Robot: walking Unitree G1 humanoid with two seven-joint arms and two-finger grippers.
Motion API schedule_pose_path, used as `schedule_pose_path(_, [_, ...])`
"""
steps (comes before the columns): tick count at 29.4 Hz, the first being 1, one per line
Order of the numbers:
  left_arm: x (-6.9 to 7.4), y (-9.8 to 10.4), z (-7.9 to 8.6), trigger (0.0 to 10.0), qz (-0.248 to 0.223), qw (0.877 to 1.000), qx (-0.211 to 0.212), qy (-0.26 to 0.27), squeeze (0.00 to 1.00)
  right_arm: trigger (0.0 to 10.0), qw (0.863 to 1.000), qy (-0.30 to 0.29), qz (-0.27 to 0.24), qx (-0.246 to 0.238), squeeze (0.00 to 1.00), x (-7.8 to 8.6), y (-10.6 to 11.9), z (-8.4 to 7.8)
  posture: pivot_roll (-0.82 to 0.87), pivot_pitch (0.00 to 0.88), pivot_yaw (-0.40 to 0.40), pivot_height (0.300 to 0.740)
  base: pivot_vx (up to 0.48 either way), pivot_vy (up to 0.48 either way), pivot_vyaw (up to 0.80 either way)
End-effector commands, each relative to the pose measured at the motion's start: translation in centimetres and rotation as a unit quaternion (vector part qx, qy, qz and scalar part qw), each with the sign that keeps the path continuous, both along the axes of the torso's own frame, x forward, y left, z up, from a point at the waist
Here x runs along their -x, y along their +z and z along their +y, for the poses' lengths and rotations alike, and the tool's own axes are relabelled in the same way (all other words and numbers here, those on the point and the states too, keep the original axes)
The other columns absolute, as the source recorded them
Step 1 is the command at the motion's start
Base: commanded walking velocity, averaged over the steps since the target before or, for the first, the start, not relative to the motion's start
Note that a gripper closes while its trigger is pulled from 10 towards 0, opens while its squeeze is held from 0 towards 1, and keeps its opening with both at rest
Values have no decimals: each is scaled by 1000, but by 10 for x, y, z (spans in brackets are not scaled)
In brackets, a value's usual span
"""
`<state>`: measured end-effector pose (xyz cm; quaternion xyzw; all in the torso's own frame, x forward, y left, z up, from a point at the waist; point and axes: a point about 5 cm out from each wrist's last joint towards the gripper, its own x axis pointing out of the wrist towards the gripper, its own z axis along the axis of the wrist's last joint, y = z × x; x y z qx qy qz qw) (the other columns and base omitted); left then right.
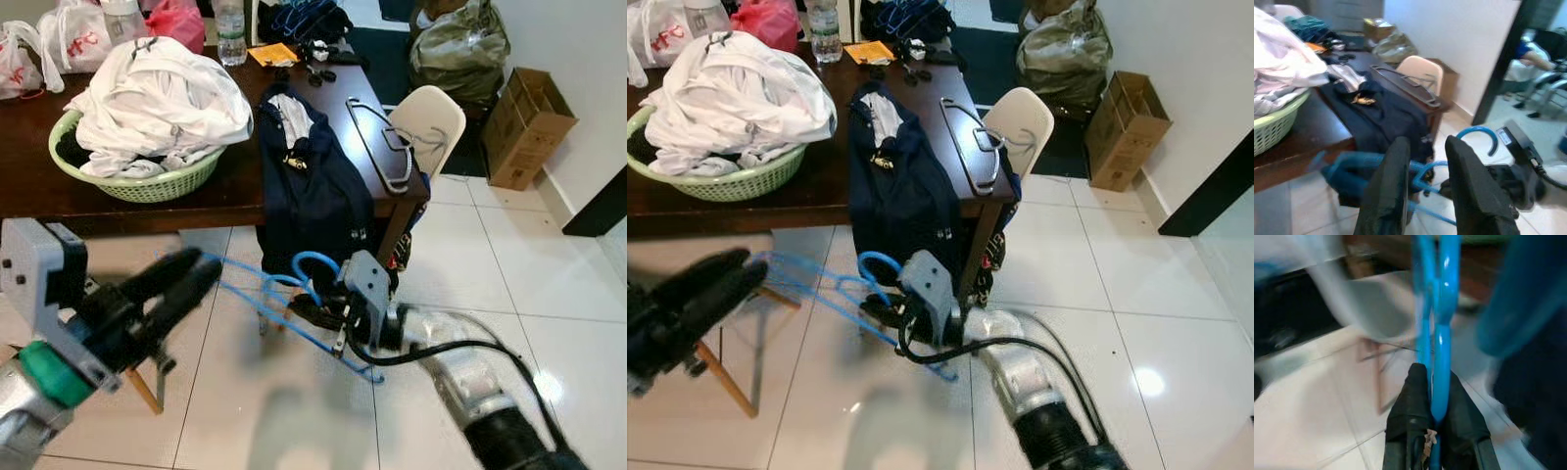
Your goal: Hang hanger
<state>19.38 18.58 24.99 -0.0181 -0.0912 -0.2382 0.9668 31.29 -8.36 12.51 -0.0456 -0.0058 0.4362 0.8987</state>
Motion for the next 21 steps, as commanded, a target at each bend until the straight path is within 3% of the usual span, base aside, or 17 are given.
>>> schedule_pose_path(1, [-3, -7, -5, 10000, 6, 1000, -14, 28, 0, 10000, 995, -93, -12, -21, 0, -5, 0, -11, 101, 118, 6, 740, 0, 0, 0])
schedule_pose_path(2, [-3, -7, -5, 10000, 6, 1000, -14, 28, 0, 10000, 995, -93, -12, -21, 0, -5, 0, -11, 101, 118, 6, 740, 0, 0, 0])
schedule_pose_path(5, [-3, -28, -18, 10000, 35, 996, -83, 23, 0, 10000, 969, -217, -71, -91, 0, -12, 27, -22, 91, 109, 8, 740, 0, 0, 0])
schedule_pose_path(8, [-1, -38, -24, 10000, 47, 992, -115, 11, 0, 10000, 959, -246, -92, -109, 0, -12, 37, -25, 85, 101, 6, 740, 0, 0, 0])
schedule_pose_path(9, [-2, -46, -25, 10000, 51, 989, -138, 28, 0, 10000, 949, -266, -125, -118, 0, -11, 49, -26, 80, 97, 4, 740, 0, 0, 0])
schedule_pose_path(10, [-2, -46, -25, 10000, 51, 989, -138, 28, 0, 10000, 949, -266, -125, -118, 0, -11, 49, -26, 80, 97, 4, 740, 0, 0, 0])
schedule_pose_path(11, [-9, -50, -23, 10000, 38, 984, -163, 67, 0, 10000, 940, -278, -153, -122, 0, -8, 58, -25, 78, 93, -4, 740, 0, 0, 0])
schedule_pose_path(13, [-13, -51, -22, 10000, 26, 979, -177, 95, 0, 10000, 936, -283, -170, -124, 0, -6, 64, -24, 79, 91, -5, 740, 0, 0, 0])
schedule_pose_path(18, [-29, -42, -20, 10000, -5, 976, -144, 163, 0, 10000, 931, -293, -185, -117, 0, -4, 64, -21, 82, 78, -21, 740, 0, 0, 0])
schedule_pose_path(19, [-36, -33, -14, 10000, -23, 971, -118, 208, 0, 10000, 929, -300, -184, -119, 0, -5, 64, -21, 81, 75, -23, 740, 0, 0, 0])
schedule_pose_path(20, [-36, -33, -14, 10000, -23, 971, -118, 208, 0, 10000, 929, -300, -184, -119, 0, -5, 64, -21, 81, 75, -23, 740, 0, 0, 0])
schedule_pose_path(21, [-43, -25, -9, 10000, -42, 961, -101, 253, 0, 10000, 924, -315, -183, -119, 0, -7, 66, -23, 79, 70, -24, 740, 0, 0, 0])
